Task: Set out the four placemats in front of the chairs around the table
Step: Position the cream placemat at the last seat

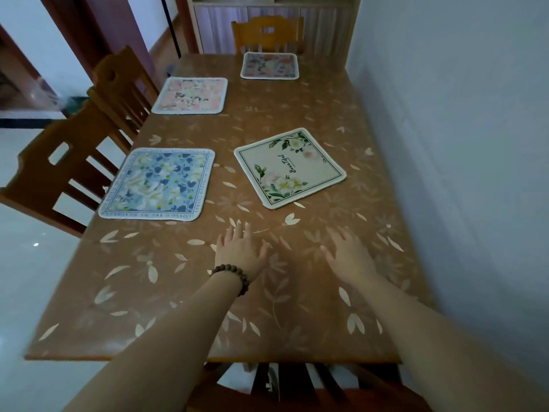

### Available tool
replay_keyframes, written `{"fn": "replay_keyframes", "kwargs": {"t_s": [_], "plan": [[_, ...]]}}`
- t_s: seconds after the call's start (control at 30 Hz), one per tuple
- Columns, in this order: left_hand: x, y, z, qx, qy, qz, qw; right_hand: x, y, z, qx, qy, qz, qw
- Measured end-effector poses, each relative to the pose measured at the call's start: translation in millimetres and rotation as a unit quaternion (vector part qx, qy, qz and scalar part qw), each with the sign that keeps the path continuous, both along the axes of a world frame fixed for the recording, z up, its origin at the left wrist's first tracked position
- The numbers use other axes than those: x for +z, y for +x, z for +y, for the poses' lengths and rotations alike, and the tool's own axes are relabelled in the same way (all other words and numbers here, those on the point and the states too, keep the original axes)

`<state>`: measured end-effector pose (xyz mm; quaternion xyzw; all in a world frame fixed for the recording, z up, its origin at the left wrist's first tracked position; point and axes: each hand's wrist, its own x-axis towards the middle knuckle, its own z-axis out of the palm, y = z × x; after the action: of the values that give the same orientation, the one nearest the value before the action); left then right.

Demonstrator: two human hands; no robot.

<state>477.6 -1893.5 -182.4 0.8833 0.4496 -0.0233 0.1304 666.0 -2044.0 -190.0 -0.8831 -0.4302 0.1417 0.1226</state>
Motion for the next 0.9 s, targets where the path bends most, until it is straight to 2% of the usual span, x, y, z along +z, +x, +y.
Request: {"fn": "replay_keyframes", "kwargs": {"t_s": [0.23,0.53,0.73,0.9], "plan": [[-6.1,38.0,55.4,-0.033,0.008,-0.009,0.999,1.5,48.0,50.0,-0.007,-0.016,-0.034,0.999],[-44.5,118.3,104.4,-0.094,-0.036,0.019,0.995,-36.1,103.1,121.5,0.030,-0.052,-0.006,0.998],[-87.2,155.8,132.3,-0.099,-0.045,0.020,0.994,-73.8,138.4,169.1,0.107,-0.077,0.006,0.991],[-106.0,168.4,146.2,-0.124,0.015,-0.011,0.992,-87.6,157.6,197.2,0.235,-0.041,-0.057,0.969]]}}
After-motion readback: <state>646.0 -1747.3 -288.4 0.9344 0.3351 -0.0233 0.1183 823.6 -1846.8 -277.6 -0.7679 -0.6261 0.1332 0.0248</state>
